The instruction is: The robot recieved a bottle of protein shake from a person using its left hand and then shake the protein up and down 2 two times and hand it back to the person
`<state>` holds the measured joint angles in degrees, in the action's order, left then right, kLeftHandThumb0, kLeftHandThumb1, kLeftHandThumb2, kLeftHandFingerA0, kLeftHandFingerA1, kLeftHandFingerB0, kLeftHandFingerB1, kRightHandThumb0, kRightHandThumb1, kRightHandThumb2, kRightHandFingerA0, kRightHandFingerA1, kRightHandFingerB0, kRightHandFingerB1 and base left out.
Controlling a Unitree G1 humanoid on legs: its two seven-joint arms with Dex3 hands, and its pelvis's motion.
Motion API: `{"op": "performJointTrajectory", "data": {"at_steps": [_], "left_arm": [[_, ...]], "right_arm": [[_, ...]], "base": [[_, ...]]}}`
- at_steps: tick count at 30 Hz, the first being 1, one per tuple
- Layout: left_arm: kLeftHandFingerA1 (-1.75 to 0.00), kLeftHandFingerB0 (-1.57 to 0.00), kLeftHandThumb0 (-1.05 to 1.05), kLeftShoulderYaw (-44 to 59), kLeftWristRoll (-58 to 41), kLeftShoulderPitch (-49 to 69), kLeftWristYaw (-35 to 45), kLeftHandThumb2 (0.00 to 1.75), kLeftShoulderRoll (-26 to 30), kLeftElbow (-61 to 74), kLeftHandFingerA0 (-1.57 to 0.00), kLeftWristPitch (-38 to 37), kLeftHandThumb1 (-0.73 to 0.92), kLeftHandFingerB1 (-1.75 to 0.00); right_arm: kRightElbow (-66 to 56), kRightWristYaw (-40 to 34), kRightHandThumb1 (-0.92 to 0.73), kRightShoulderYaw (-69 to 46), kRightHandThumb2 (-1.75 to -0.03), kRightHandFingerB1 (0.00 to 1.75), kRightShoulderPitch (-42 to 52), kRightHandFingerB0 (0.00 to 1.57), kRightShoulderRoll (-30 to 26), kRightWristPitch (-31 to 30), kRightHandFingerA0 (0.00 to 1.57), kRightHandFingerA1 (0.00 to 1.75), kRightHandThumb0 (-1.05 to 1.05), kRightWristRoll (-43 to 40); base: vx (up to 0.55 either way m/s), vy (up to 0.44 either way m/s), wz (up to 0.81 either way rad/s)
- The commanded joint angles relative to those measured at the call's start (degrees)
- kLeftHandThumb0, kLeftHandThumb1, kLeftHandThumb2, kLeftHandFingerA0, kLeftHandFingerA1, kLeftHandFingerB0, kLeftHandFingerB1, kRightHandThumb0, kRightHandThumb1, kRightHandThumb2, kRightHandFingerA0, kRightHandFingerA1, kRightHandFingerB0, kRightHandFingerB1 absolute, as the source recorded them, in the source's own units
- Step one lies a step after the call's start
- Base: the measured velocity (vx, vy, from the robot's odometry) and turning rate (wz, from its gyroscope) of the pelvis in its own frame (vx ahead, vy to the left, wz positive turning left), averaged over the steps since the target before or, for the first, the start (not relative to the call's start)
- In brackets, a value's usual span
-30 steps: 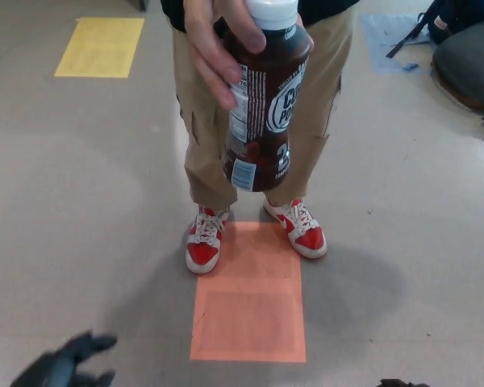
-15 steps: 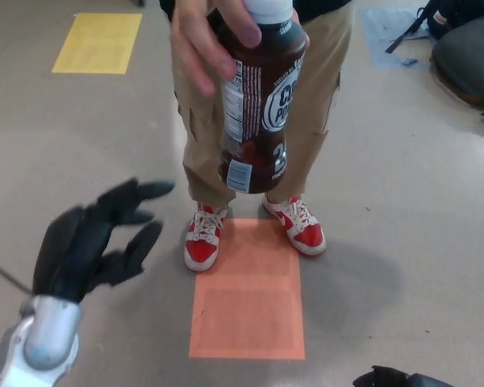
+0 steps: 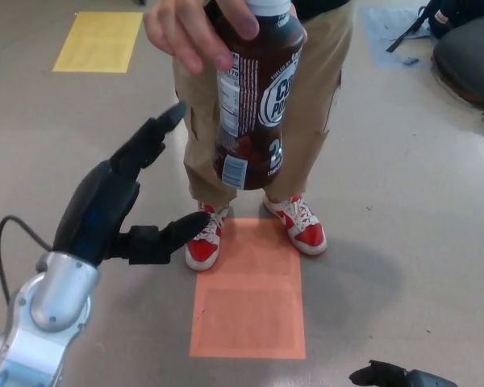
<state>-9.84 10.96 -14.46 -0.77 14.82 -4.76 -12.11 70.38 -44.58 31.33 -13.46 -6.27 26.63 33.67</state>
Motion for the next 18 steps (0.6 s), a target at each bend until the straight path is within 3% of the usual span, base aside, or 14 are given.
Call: {"op": "performJointTrajectory", "data": {"at_steps": [1,5,11,12,15,16,18], "left_arm": [[0.0,0.0,-0.85,0.99,-20.63,-6.67,20.23,0.84,2.01,11.39,0.0,37.73,0.47,0.0],[0.0,0.0,-0.89,1.26,-23.0,-10.85,21.26,0.86,2.64,14.04,0.0,46.94,0.49,0.0],[0.0,0.0,-0.84,3.22,-28.26,-17.49,20.51,0.85,0.81,15.42,0.0,58.63,0.45,-0.01],[0.0,0.0,-0.91,3.37,-28.52,-18.76,20.16,0.59,0.45,15.65,0.0,60.57,0.57,0.0],[0.0,0.0,-0.91,3.53,-28.71,-21.41,20.0,0.59,-0.09,15.6,0.0,64.01,0.58,0.0],[0.0,0.0,-0.85,3.5,-28.78,-23.27,19.94,0.85,-0.5,15.3,0.0,65.66,0.46,-0.01],[0.0,0.0,-0.85,3.76,-29.28,-24.56,19.76,0.85,-1.04,14.99,0.0,66.85,0.47,-0.01]], "right_arm": [[1.29,-3.16,-0.75,-0.04,-0.62,0.47,-0.65,0.83,-0.47,2.61,1.02,0.62,-0.22,1.49],[1.29,-3.47,-0.74,0.17,-0.64,0.47,-0.93,0.82,-0.4,2.34,1.03,0.57,-0.22,1.81],[1.31,-2.83,-0.74,0.2,-0.62,0.47,-0.95,0.83,-0.74,2.5,1.01,0.66,-0.23,1.82],[1.27,-2.59,-0.73,0.13,-0.62,0.47,-0.91,0.82,-0.71,2.52,1.01,0.61,-0.23,1.71],[1.19,-2.79,-0.73,0.29,-0.61,0.47,-0.9,0.83,-0.77,2.69,1.01,0.61,-0.22,1.9],[1.12,-2.61,-0.73,0.53,-0.62,0.47,-1.11,0.83,-0.78,2.0,1.01,0.63,-0.22,2.17],[1.09,-2.79,-0.74,0.57,-0.62,0.47,-1.15,0.84,-0.8,2.08,1.02,0.64,-0.2,2.25]], "base": [[0.0,0.0,0.0],[0.0,0.0,0.0],[0.0,0.0,0.0],[0.0,0.0,0.0],[0.0,0.0,0.0],[0.0,0.0,0.0],[0.0,0.0,0.0]]}}
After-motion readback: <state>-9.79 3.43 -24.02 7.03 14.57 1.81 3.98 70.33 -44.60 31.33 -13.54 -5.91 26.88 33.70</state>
